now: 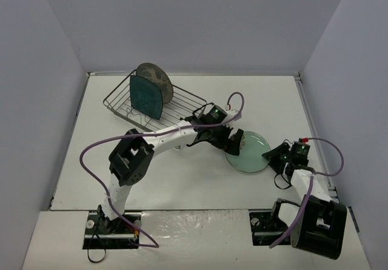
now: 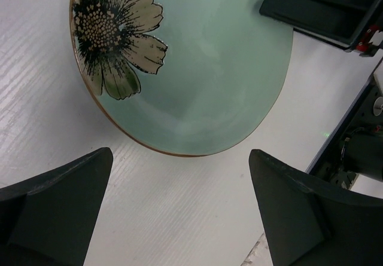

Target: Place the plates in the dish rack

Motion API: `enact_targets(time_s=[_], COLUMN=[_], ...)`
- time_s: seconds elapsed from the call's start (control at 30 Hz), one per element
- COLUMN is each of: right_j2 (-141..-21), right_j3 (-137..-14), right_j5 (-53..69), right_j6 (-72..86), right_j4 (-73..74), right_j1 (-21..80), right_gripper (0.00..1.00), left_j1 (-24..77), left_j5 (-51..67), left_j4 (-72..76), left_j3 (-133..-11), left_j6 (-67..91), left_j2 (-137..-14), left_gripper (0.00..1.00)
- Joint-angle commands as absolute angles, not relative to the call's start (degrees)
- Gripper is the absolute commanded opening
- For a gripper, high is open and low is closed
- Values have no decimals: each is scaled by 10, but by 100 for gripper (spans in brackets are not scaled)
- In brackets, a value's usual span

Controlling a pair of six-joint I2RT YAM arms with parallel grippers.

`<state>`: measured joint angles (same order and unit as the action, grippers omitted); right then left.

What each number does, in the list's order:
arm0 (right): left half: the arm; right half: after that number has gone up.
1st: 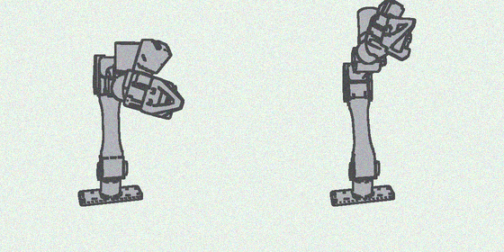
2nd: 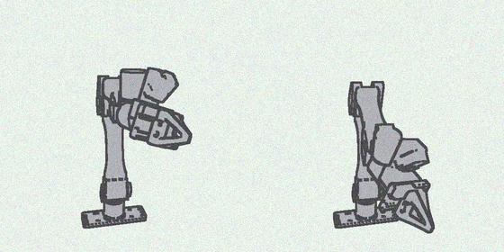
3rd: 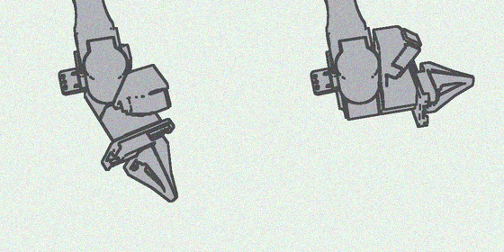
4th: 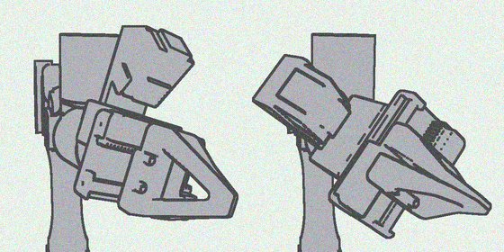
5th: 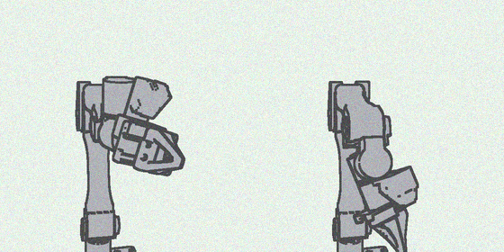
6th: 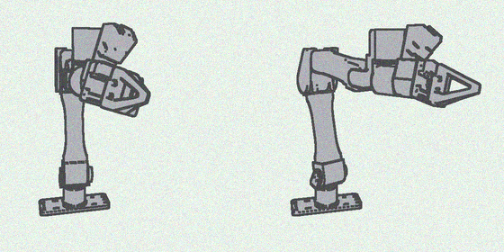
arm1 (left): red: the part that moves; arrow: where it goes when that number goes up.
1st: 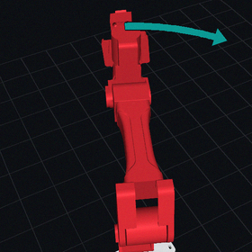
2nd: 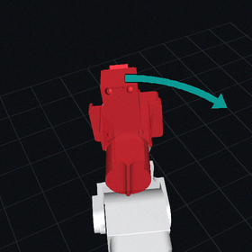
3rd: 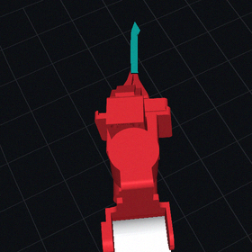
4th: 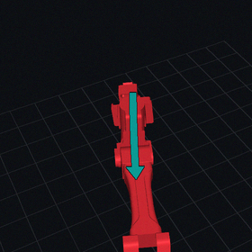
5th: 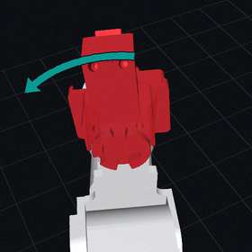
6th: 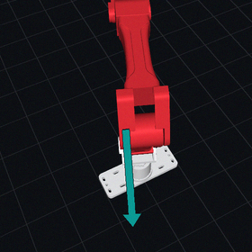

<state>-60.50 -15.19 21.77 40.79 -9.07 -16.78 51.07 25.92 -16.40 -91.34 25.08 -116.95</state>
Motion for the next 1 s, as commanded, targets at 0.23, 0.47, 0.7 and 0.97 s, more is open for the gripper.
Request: enact_targets(time_s=[0.23, 0.47, 0.7, 0.97], right_j2=[-646, -553, -401, -355], right_j3=[-114, -115, -128, -143], right_j5=[210, 227, 262, 299], right_j6=[424, 430, 439, 483], right_j4=[-125, -141, -184, -281], right_j1=[-163, -163, -162, -162], right_gripper=[14, 0, 0, 0], left_j1=[513, 513, 510, 509], left_j5=[239, 231, 224, 210], left_j4=[-161, -172, -179, -177], left_j3=[-953, -961, -953, -930], left_j6=[242, 230, 224, 212], left_j2=[-1156, -1146, -1119, -1033], left_gripper=[97, 97, 97, 97])
